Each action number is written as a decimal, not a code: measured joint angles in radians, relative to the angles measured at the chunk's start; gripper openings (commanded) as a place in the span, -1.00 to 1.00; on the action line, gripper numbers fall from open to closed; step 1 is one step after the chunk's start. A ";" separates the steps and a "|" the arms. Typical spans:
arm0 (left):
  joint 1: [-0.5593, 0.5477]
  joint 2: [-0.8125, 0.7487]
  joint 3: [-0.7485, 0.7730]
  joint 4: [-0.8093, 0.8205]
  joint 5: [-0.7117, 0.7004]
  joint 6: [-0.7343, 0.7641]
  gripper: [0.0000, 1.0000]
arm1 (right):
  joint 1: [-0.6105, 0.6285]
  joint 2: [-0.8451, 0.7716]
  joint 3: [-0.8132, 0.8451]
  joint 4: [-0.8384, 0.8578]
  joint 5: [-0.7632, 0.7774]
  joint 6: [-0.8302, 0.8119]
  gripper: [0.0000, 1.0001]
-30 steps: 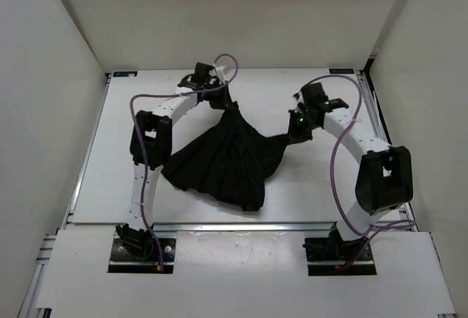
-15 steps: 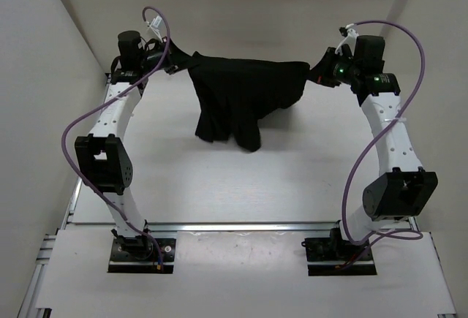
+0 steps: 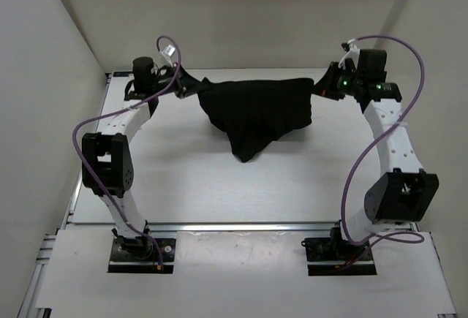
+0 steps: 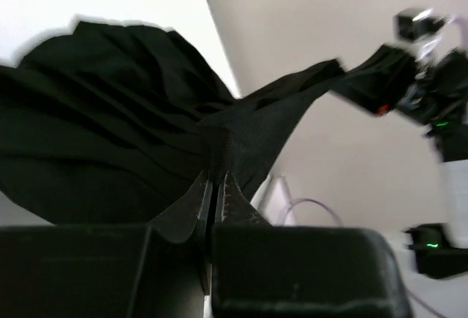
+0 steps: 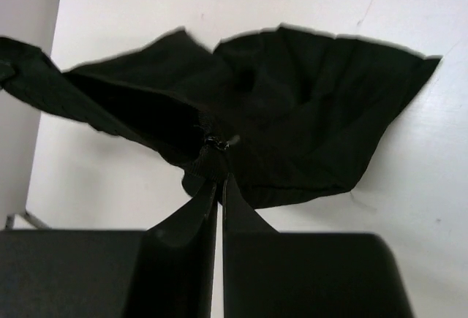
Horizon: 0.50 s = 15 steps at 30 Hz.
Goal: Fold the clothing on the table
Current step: Flatten the skirt out
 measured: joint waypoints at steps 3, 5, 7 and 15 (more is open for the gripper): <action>0.031 -0.063 -0.195 0.231 0.071 -0.203 -1.00 | 0.027 -0.123 -0.136 -0.014 -0.020 -0.054 -1.00; 0.068 -0.114 -0.271 0.379 0.113 -0.344 -1.00 | 0.082 -0.223 -0.174 -0.022 -0.005 -0.101 -1.00; 0.116 -0.176 -0.283 0.494 0.148 -0.446 -1.00 | 0.166 -0.344 -0.181 -0.006 0.017 -0.145 -1.00; 0.126 -0.436 -0.249 0.798 0.230 -0.601 -1.00 | 0.137 -0.603 -0.205 0.149 0.016 -0.165 -1.00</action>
